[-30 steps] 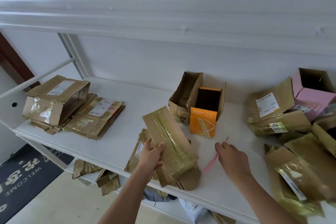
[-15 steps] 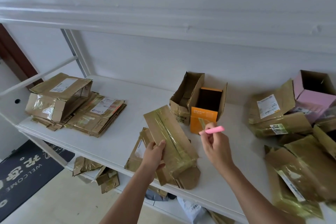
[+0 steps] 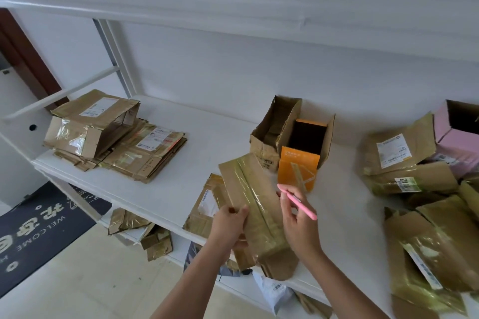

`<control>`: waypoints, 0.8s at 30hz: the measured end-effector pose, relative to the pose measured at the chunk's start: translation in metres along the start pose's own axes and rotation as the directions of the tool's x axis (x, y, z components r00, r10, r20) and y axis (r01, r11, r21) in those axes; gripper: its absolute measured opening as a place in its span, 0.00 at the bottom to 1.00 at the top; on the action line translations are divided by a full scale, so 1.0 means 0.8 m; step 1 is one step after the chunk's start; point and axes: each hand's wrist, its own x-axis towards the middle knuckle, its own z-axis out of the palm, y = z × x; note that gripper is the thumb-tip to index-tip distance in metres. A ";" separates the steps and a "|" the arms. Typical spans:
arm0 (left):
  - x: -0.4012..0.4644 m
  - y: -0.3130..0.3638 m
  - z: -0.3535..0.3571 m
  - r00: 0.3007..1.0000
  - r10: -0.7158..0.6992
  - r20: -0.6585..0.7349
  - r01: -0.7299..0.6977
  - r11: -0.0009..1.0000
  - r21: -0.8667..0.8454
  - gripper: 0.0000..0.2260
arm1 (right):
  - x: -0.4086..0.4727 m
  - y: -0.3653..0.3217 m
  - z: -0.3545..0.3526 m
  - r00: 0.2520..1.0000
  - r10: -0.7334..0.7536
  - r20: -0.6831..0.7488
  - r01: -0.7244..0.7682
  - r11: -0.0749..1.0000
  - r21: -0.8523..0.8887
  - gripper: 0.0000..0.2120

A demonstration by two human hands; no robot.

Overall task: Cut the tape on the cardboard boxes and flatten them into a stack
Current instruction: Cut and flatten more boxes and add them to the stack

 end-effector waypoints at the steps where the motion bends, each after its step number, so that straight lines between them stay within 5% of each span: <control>1: 0.000 -0.001 0.000 1.000 -0.004 0.011 0.004 1.000 -0.008 0.13 | 0.005 0.002 -0.002 1.000 0.003 -0.004 -0.003 1.000 0.001 0.10; 10: 0.004 -0.001 0.015 1.000 0.018 0.004 -0.018 0.995 0.103 0.17 | 0.089 -0.043 0.021 0.993 0.035 0.110 -0.067 0.950 0.304 0.06; 16: 0.010 -0.004 0.018 0.999 0.045 -0.001 -0.045 0.994 0.096 0.20 | 0.095 -0.019 0.051 0.971 0.137 0.194 -0.184 0.951 0.248 0.03; 24: 0.008 -0.007 0.027 0.992 0.128 -0.008 -0.125 0.977 0.170 0.18 | 0.098 0.002 0.046 0.971 0.134 0.196 -0.162 0.977 0.136 0.06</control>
